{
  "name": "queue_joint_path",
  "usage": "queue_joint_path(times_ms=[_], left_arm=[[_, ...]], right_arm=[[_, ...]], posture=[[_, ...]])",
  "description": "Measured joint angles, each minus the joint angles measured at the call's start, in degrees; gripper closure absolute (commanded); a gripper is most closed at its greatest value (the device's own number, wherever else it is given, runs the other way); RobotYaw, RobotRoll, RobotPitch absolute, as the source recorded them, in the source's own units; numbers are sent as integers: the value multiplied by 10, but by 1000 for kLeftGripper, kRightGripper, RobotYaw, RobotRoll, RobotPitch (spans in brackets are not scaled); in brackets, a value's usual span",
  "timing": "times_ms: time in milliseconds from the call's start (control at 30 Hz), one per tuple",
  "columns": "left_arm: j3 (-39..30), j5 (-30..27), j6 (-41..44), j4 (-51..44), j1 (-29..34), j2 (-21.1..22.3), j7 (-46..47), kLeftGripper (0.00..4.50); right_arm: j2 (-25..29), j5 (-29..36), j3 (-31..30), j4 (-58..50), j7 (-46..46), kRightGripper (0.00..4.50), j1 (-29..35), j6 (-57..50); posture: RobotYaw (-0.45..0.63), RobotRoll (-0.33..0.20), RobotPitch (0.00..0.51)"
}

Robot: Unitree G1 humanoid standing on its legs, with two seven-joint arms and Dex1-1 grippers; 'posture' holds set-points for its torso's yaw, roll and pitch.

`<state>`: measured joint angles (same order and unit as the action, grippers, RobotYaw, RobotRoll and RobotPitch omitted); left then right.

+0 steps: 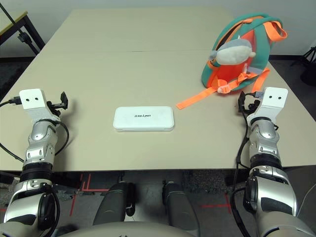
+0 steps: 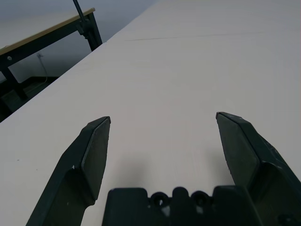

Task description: Put the pencil case into the backpack and zip it.

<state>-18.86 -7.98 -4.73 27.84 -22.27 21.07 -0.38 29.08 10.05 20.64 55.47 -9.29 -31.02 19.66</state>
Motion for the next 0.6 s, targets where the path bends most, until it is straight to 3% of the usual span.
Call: queue_joint_path(times_ms=[233, 467, 600], left_arm=[[2, -22, 27, -2, -30, 5, -55, 0], [3, -127, 191, -29, -100, 44, -199, 0], [2, -189, 331, -28, -146, 75, -275, 0]], right_arm=[[3, 4, 1, -35, -20, 25, 20, -15], [41, 7, -19, -187, -94, 25, 88, -110], [70, 27, -32, -310, -164, 1320, 139, -207]], posture=[[127, 0, 103], [105, 0, 99], [100, 0, 94]])
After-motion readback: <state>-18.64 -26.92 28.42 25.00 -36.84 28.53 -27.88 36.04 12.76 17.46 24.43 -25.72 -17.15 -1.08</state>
